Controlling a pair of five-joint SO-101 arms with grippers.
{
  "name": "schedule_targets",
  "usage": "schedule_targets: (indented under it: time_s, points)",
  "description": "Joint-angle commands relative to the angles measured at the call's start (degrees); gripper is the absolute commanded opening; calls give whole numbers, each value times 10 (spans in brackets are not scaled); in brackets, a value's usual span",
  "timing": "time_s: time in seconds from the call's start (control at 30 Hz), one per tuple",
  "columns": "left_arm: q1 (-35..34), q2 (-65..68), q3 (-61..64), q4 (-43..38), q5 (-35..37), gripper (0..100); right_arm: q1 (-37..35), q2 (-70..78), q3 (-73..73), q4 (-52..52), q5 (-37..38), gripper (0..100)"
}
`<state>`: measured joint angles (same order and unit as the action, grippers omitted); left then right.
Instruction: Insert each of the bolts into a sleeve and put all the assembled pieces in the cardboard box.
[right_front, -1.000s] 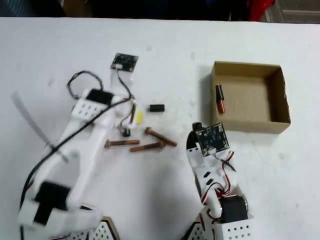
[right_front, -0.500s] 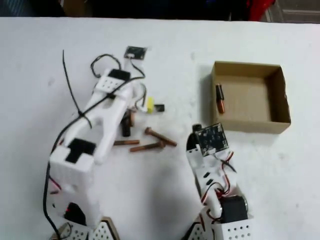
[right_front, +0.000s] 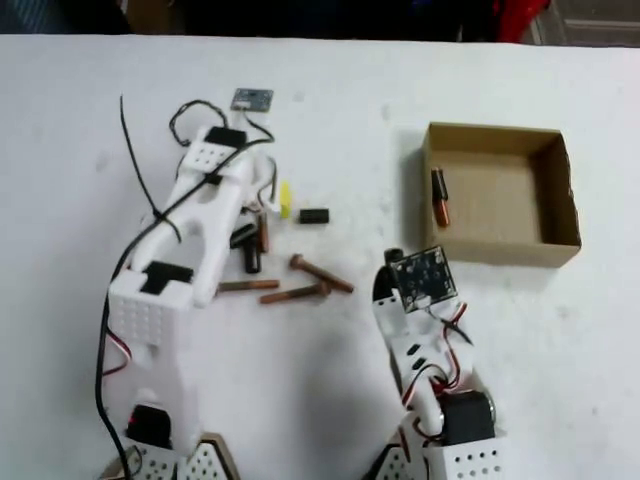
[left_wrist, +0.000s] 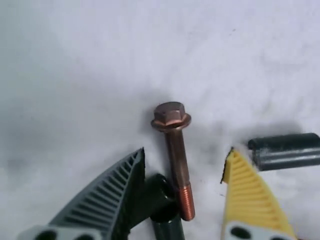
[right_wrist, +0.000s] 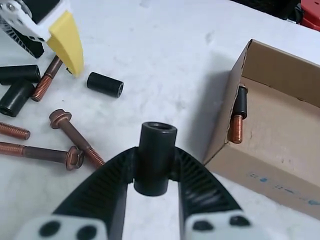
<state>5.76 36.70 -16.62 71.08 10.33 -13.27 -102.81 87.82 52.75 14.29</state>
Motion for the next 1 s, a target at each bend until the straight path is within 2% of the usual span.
schedule_targets:
  time_s: [0.0,0.27,0.43,0.53,0.97]
  points:
    - [-7,10,-26,-5,5,271,4,-5,-6,1,-2,16]
    - [-9,22,-26,-41,6,258,5,-5,-6,1,-2,16]
    - [-8,23,-23,-59,4,127,5,-5,-6,1,-2,16]
    - [-8,23,-22,-53,4,85,5,-5,-6,1,-2,16]
    - [1,21,-22,-53,1,76,0,-5,-4,0,-6,16]
